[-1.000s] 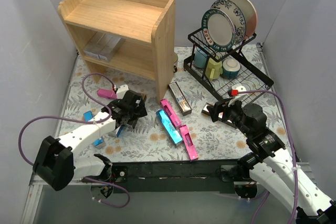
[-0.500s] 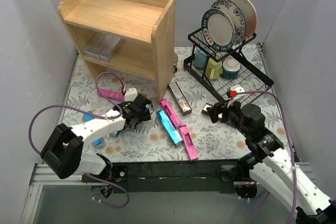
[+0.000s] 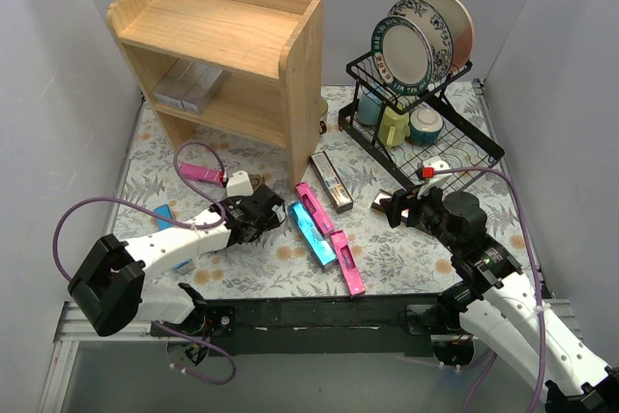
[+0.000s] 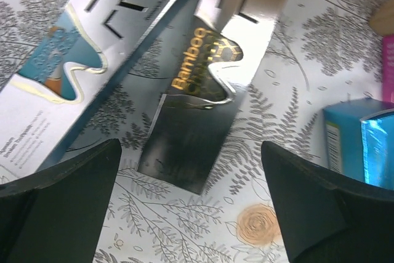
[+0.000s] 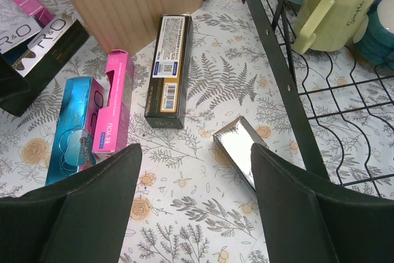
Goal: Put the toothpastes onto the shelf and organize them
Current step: Pick up the toothpaste from the center of the board.
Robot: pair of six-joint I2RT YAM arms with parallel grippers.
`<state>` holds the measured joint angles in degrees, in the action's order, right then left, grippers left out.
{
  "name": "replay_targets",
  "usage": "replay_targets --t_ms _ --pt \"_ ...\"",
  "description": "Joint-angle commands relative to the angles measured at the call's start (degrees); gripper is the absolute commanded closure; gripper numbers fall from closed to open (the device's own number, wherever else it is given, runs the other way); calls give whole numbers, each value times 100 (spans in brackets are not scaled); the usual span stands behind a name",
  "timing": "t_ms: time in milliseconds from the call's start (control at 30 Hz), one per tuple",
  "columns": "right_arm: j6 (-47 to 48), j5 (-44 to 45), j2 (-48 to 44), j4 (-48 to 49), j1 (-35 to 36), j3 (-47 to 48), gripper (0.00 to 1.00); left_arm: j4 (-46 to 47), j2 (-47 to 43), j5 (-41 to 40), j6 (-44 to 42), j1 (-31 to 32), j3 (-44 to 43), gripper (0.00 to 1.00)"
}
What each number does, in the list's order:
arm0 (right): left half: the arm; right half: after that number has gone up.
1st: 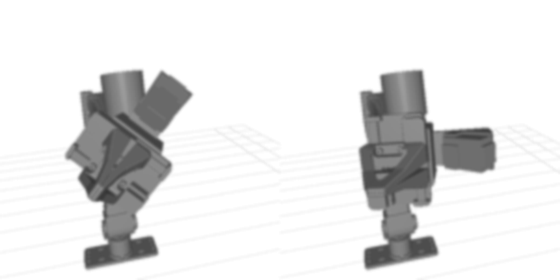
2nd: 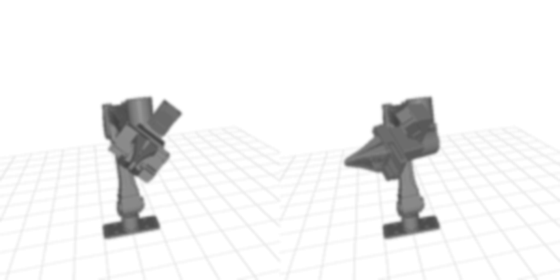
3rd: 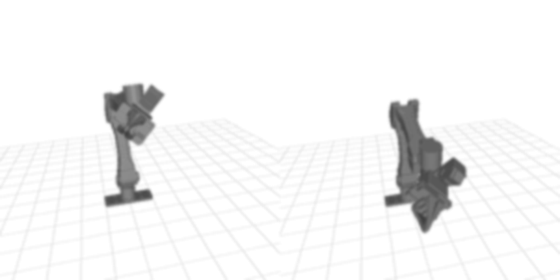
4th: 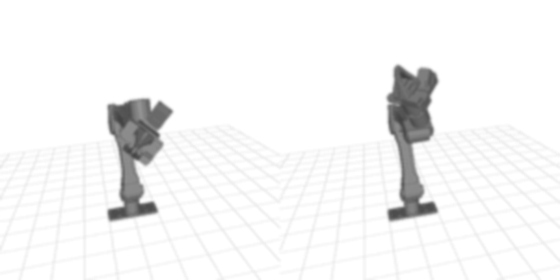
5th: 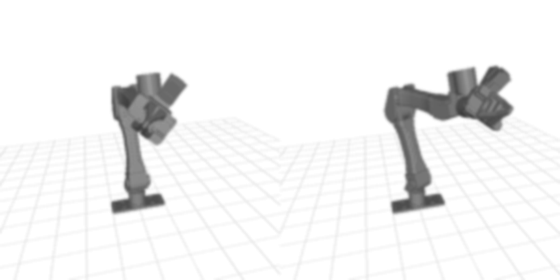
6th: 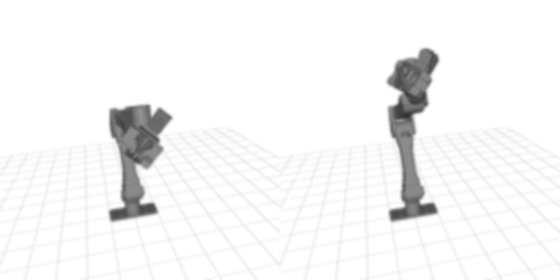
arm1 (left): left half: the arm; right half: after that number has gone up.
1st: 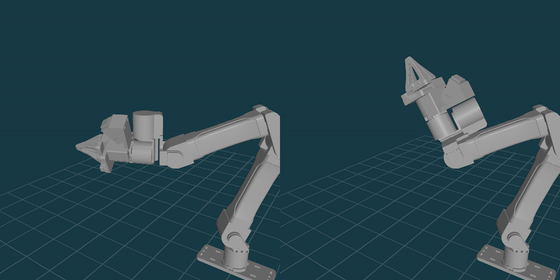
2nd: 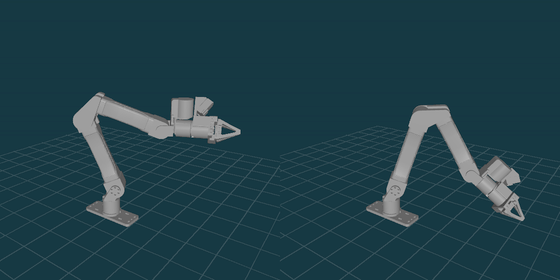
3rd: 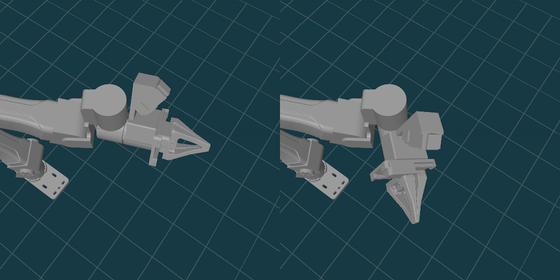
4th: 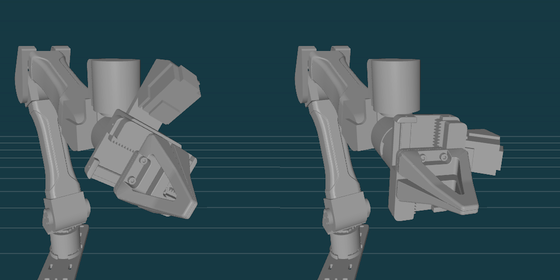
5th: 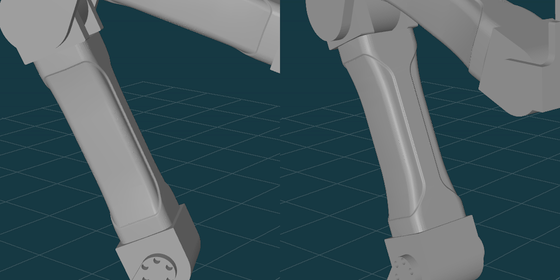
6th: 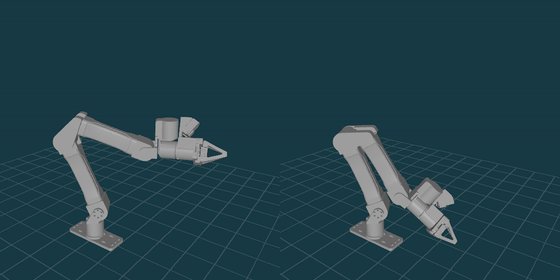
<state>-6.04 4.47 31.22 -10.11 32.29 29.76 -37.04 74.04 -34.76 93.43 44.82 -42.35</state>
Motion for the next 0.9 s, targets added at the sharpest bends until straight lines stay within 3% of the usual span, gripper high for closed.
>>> replay_targets --t_ms 0,300,567,700,867 --pt "-20 -43 -29 308 31 -14 21 56 -259 -628 439 18 341 2" --pt "-11 -113 -29 343 31 -5 21 767 57 -531 185 18 631 4" --pt "-11 -87 -90 378 31 -23 21 1331 480 -374 27 27 869 19" --pt "7 -78 -108 369 31 -14 21 1348 445 -137 -61 115 851 35" --pt "7 -69 -134 378 31 -14 21 1322 208 320 44 220 912 45"
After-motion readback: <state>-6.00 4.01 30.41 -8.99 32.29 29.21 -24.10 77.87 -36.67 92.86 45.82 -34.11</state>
